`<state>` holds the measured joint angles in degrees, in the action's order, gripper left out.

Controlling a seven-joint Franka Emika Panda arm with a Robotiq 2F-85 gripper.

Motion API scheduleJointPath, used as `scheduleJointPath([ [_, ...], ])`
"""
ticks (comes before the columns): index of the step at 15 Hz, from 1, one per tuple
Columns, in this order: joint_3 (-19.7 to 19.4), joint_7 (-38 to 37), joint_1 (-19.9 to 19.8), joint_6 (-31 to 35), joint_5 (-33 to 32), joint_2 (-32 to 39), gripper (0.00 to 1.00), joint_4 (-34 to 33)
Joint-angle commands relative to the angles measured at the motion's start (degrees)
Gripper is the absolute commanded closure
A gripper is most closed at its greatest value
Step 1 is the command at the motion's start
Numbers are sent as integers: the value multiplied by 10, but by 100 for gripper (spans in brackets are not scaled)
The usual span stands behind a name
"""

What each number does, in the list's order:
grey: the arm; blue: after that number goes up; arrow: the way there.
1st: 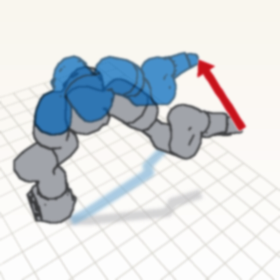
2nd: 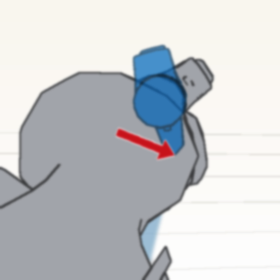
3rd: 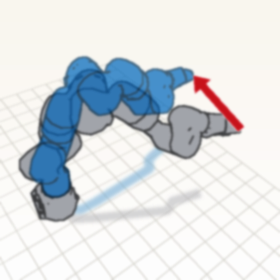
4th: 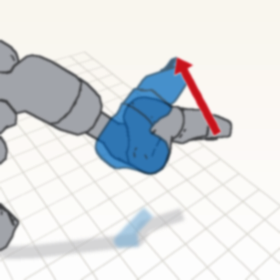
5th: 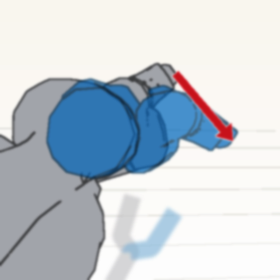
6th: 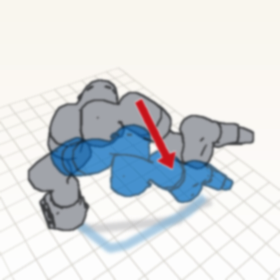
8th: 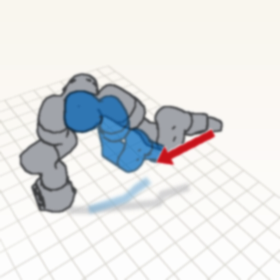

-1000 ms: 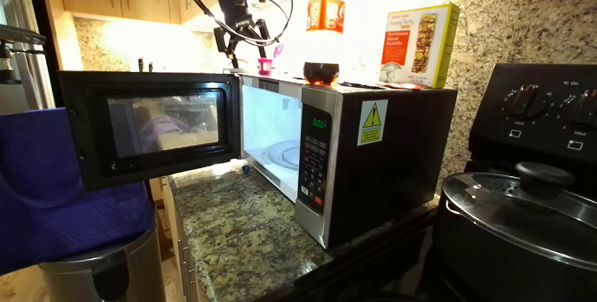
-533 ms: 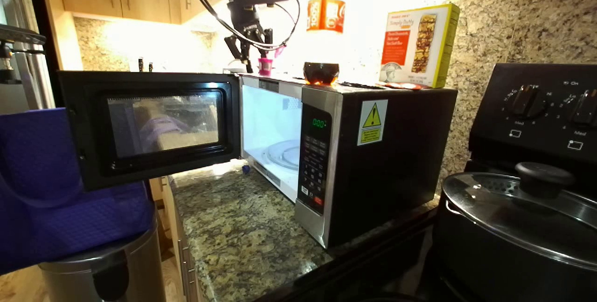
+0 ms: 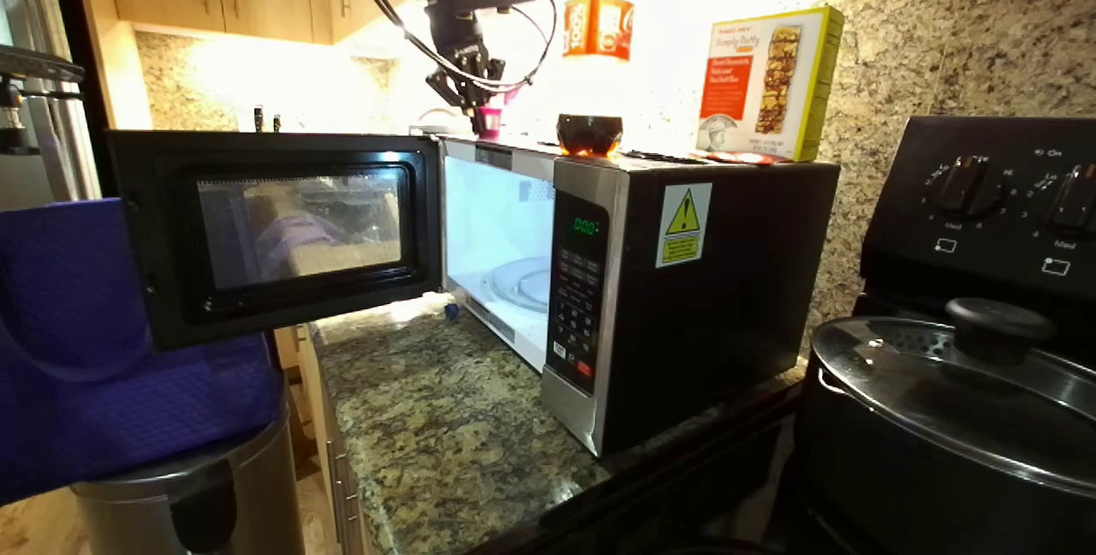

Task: Place the pink object on the right side of the microwave

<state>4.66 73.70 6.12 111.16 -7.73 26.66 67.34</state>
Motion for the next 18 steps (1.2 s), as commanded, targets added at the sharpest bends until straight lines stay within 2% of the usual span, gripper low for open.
scheduleJointPath([
  [1, 4, 28, 0, -11, -2, 10, 91, -22],
  [7, 4, 54, 23, -16, -31, -7, 91, -15],
  [12, -11, -36, 45, 3, -60, -67, 91, 56],
  [18, -30, -206, 25, 29, -22, -192, 91, 225],
])
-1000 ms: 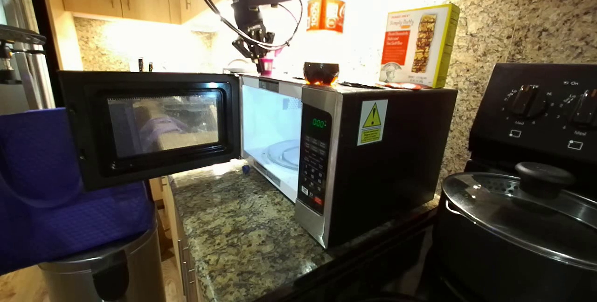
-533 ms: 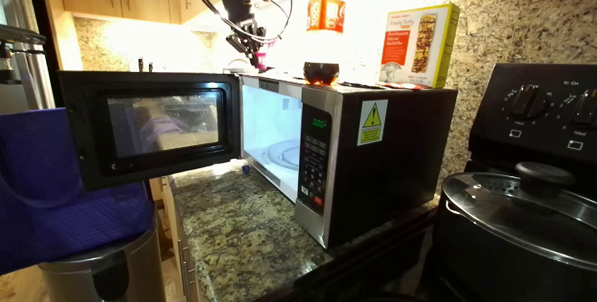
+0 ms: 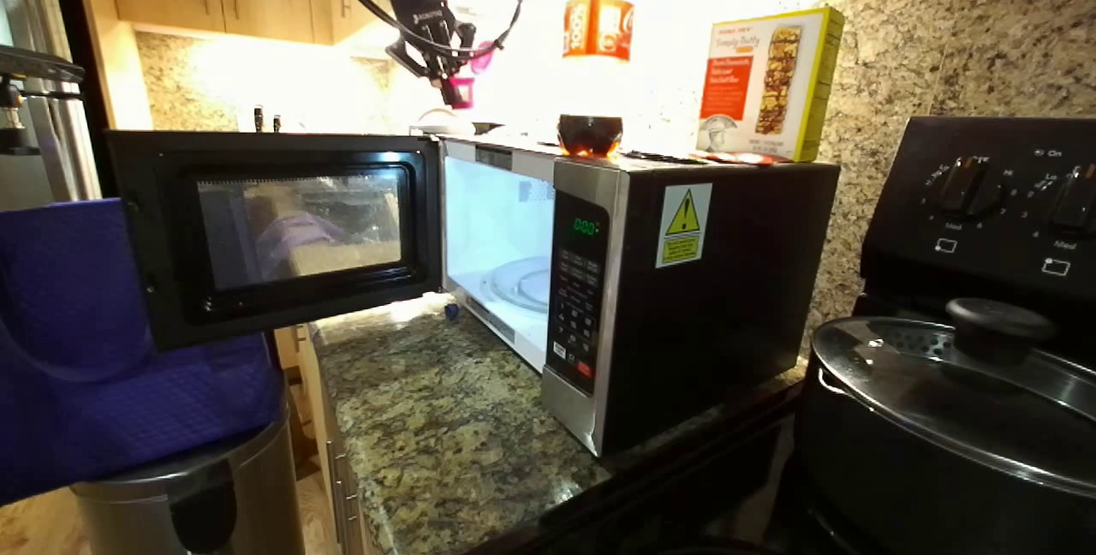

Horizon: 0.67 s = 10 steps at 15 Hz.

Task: Place the pink object on the right side of the microwave

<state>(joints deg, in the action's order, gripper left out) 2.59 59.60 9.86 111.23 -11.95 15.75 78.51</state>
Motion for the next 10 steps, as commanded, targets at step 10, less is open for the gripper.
scheduleJointPath([
  [10, -35, -176, -74, 84, 70, -210, 90, 289],
])
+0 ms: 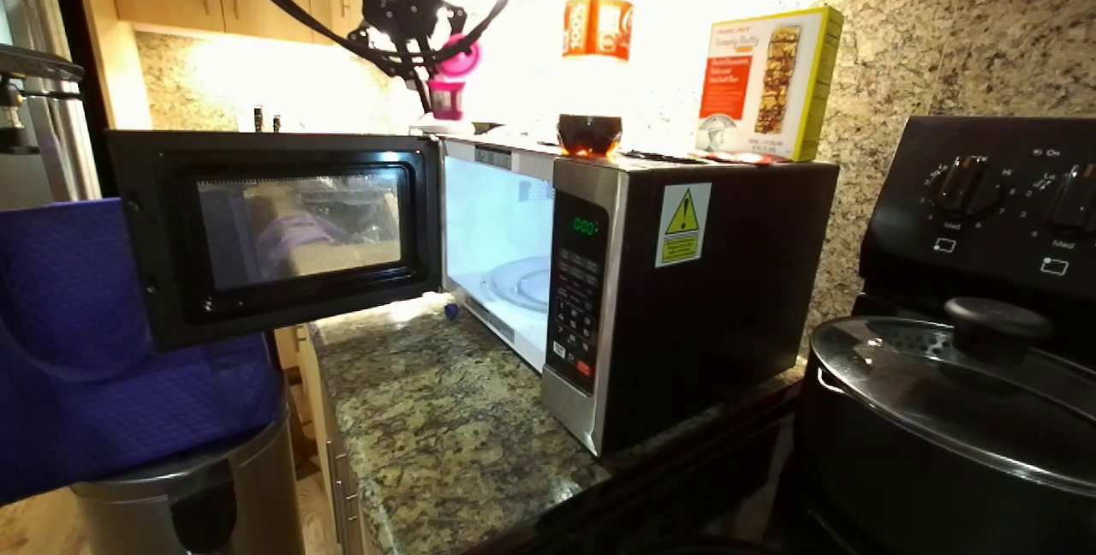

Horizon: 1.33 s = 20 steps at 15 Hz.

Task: Place the pink object on the right side of the microwave

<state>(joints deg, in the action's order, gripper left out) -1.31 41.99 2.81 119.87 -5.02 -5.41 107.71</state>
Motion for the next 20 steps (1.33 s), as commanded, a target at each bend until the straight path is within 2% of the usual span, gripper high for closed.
scheduleJointPath([
  [1, 1, -3, -5, 5, 2, -10, 90, 13],
  [3, 0, -10, -5, 9, 2, -19, 91, 25],
  [6, 5, -55, -10, -27, -28, -1, 91, 0],
  [9, -6, -146, -24, -48, -49, -15, 91, 9],
  [11, -19, -180, -35, -65, -35, -21, 91, 8],
  [16, -58, -187, -64, -69, -15, -14, 91, -38],
  [20, -82, -180, -81, -97, -1, 15, 91, -110],
])
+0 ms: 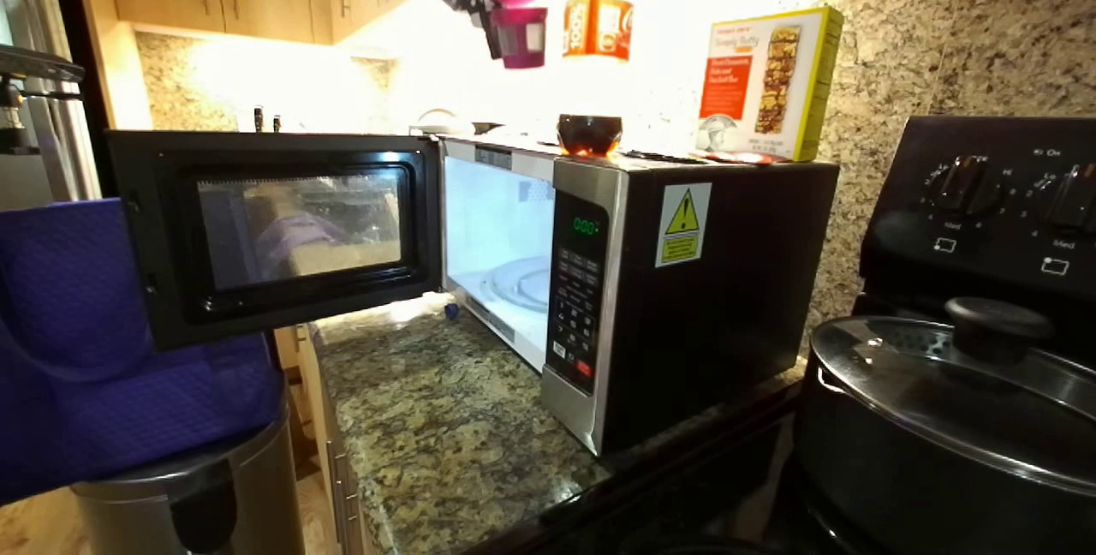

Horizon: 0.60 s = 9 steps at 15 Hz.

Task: Place the pink object on the right side of the microwave

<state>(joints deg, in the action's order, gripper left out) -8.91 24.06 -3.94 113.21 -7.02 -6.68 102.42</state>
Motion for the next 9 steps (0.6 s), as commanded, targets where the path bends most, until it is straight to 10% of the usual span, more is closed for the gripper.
scheduleJointPath([
  [1, -10, 3, -17, -40, 23, 35, 91, -73],
  [9, -18, 69, -42, -23, 77, 138, 91, -191],
])
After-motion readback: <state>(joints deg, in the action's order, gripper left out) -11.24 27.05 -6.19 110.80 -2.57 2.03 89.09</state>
